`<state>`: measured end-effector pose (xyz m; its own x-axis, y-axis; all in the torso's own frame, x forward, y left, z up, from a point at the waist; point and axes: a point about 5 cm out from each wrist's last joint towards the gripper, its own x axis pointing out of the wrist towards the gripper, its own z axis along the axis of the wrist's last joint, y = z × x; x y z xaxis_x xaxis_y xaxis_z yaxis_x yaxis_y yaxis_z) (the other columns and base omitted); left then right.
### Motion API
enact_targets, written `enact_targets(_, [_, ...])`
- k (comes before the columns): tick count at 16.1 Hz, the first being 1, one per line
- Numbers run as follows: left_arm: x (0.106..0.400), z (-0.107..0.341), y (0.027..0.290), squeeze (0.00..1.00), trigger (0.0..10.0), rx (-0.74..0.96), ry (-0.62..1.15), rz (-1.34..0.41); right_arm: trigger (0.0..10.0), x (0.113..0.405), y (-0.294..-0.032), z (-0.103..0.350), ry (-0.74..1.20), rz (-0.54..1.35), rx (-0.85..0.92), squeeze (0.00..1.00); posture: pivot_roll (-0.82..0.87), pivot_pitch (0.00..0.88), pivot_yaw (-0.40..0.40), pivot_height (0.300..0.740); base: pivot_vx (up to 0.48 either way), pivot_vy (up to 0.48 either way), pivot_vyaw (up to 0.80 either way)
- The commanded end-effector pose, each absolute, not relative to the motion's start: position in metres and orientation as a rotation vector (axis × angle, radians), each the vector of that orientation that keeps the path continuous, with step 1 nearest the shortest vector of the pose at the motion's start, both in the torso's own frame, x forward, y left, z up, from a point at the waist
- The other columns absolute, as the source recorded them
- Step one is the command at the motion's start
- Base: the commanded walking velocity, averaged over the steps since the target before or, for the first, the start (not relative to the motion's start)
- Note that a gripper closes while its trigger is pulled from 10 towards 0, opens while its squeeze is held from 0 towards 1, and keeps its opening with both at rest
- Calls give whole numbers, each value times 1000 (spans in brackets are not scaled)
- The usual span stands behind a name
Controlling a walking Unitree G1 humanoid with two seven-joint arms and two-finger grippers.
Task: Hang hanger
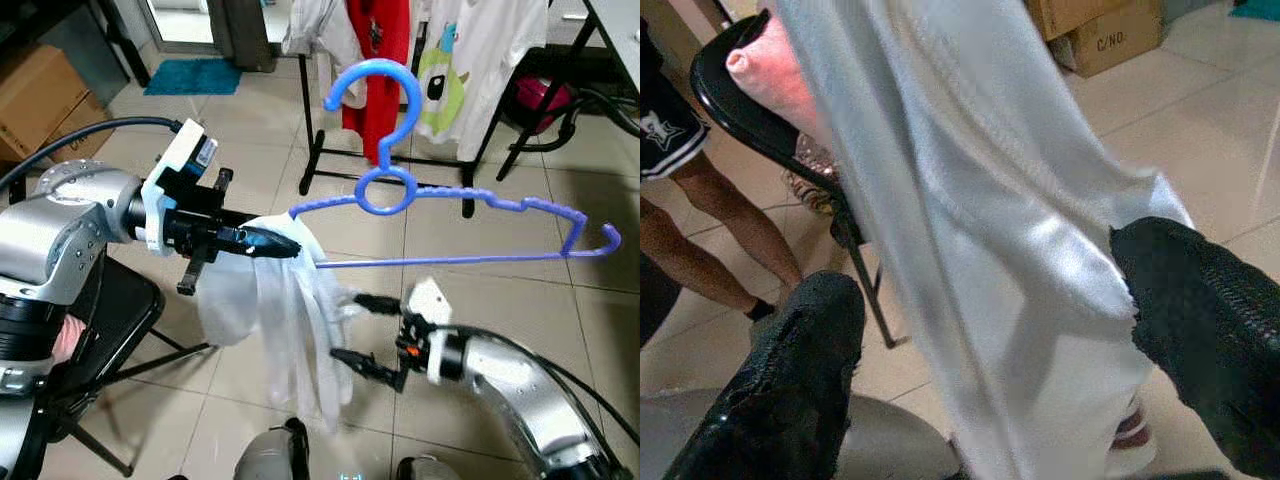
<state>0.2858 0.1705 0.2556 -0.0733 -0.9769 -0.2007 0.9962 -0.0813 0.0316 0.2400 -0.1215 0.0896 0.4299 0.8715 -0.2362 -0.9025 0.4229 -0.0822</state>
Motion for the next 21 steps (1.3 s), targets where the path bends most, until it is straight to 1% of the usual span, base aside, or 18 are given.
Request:
enact_targets(1, [286, 260, 173, 0, 0, 221, 119, -1637, 10000, 238, -118, 89, 166, 1143, -220, 0, 85, 169, 119, 740, 0, 0, 0])
enact_targets(8, [287, 259, 172, 0, 0, 223, 113, -1647, 10000, 239, -109, 82, 179, 1237, -343, 0, 86, 157, 119, 740, 0, 0, 0])
enact_targets(9, [287, 260, 170, 0, 0, 225, 110, -1650, 8824, 238, -109, 78, 192, 1258, -386, 0, 88, 155, 120, 740, 0, 0, 0])
enact_targets(10, [286, 261, 169, 0, 0, 227, 106, -1654, 4706, 238, -109, 76, 198, 1268, -397, 0, 90, 154, 120, 740, 0, 0, 0])
enact_targets(11, [286, 262, 168, 0, 0, 229, 104, -1655, 4118, 238, -109, 75, 200, 1274, -405, 0, 90, 154, 120, 740, 0, 0, 0])
enact_targets(13, [286, 263, 168, 0, 0, 230, 102, -1654, 1333, 238, -111, 72, 215, 1281, -430, 0, 93, 156, 121, 740, 0, 0, 0])
enact_targets(14, [286, 263, 167, 0, 0, 231, 102, -1653, 510, 237, -112, 68, 228, 1289, -457, 0, 94, 156, 121, 740, 0, 0, 0])
enact_targets(15, [286, 263, 167, 0, 0, 232, 102, -1652, 0, 237, -113, 67, 232, 1291, -462, 0, 94, 155, 121, 740, 0, 0, 0])
enact_targets(21, [286, 264, 169, 0, 0, 234, 103, -1641, 0, 236, -121, 61, 259, 1293, -493, 0, 93, 149, 124, 740, 0, 0, 0])
